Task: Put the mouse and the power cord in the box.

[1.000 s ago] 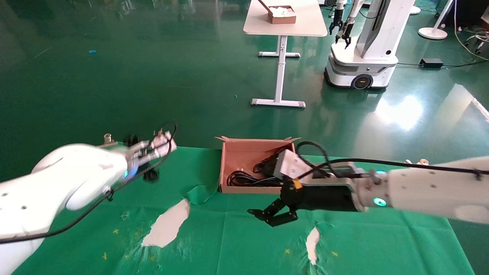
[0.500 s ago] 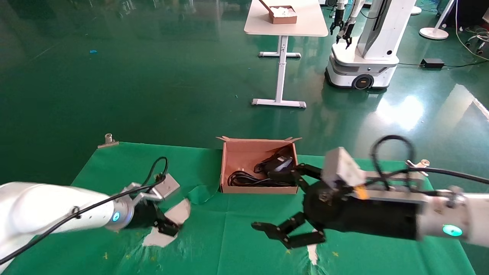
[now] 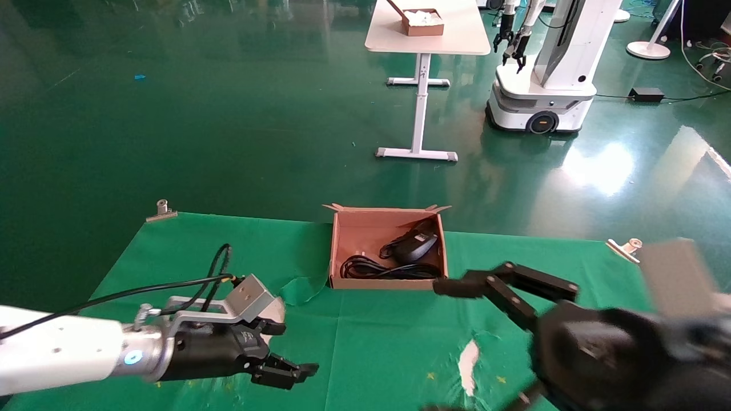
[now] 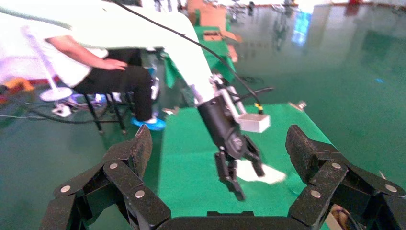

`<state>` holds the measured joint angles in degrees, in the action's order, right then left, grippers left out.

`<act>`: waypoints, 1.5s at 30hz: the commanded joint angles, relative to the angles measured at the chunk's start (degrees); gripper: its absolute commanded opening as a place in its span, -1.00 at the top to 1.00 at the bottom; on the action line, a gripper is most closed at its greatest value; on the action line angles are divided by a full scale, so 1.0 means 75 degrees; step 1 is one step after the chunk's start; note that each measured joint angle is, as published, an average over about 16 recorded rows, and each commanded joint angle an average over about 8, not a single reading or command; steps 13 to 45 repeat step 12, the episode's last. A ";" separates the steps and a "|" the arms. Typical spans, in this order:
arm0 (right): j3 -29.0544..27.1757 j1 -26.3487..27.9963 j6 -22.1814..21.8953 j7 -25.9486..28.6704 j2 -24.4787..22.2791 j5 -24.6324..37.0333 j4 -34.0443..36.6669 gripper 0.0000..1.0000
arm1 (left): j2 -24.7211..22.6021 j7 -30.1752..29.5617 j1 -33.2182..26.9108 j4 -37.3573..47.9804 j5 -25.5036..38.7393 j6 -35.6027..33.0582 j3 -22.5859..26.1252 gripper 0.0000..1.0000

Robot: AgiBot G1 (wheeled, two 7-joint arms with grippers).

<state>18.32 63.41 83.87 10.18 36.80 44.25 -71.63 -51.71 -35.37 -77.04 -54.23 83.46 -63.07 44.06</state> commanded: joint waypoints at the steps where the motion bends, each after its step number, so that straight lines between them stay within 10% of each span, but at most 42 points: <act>1: -0.0238 -0.0191 0.0190 0.0058 -0.0184 -0.0249 -0.0201 -1.00 | 0.0180 0.0265 0.0167 -0.0208 -0.0448 -0.0244 -0.0302 -1.00; 12: -0.0300 -0.0242 0.0245 0.0070 -0.0238 -0.0322 -0.0253 -1.00 | 0.1038 0.1531 0.0962 -0.1203 -0.2587 -0.1408 -0.1744 -1.00; 45: -0.0300 -0.0242 0.0245 0.0070 -0.0238 -0.0322 -0.0253 -1.00 | 0.1038 0.1531 0.0962 -0.1203 -0.2587 -0.1408 -0.1744 -1.00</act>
